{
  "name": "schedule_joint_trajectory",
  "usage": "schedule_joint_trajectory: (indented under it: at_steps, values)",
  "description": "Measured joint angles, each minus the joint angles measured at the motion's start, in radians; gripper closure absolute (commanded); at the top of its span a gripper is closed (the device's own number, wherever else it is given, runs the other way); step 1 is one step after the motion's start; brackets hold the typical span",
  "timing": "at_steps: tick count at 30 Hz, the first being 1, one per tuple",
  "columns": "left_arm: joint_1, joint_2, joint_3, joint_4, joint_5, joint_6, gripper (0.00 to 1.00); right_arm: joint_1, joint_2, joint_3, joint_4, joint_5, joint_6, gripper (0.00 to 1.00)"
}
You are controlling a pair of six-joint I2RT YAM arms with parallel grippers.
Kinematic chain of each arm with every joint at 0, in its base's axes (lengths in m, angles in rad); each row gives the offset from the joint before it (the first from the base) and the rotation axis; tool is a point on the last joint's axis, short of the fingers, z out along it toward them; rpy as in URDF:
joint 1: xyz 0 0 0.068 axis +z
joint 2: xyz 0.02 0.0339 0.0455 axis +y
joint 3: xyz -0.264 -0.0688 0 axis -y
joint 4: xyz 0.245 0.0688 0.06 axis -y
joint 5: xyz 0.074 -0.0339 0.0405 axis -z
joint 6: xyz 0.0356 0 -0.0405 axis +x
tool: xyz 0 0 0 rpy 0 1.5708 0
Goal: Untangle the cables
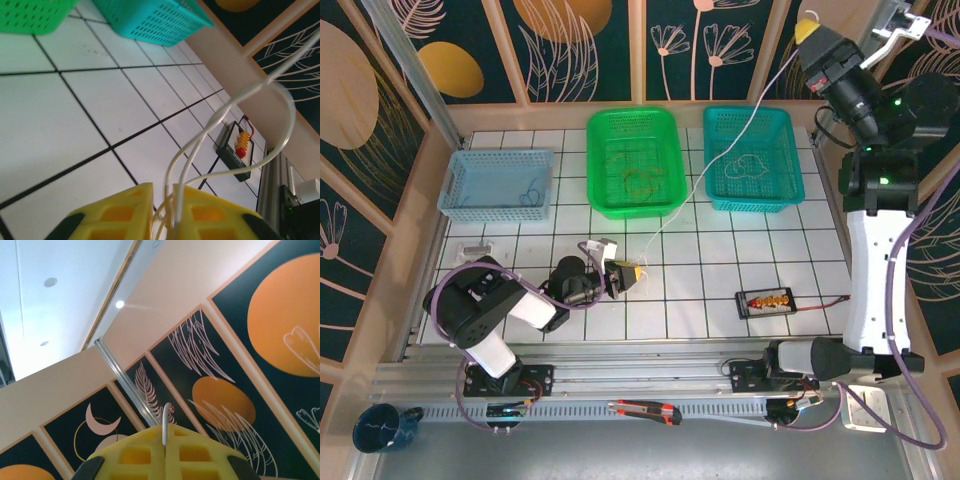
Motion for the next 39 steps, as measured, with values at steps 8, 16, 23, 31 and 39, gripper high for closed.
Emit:
schedule_joint_trajectory:
  at_steps: [8, 16, 23, 31, 39]
  values:
    - [0.000, 0.000, -0.003, -0.042, -0.001, 0.001, 0.63, 0.171, -0.003, -0.087, 0.013, -0.026, -0.016, 1.00]
    - [0.000, 0.000, -0.003, -0.074, -0.017, 0.011, 0.34, 0.260, -0.038, -0.159, 0.023, -0.024, -0.039, 1.00]
    - [0.000, -0.006, -0.003, -0.113, -0.027, 0.017, 0.31, 0.318, -0.047, -0.182, 0.027, -0.017, -0.062, 1.00]
    - [0.000, -0.006, 0.039, -0.174, -0.014, 0.042, 0.26, 0.337, -0.051, -0.179, 0.028, -0.006, -0.069, 1.00]
    - [0.000, 0.027, 0.055, -0.176, 0.041, 0.047, 0.24, 0.378, -0.045, -0.129, 0.029, 0.020, -0.070, 1.00]
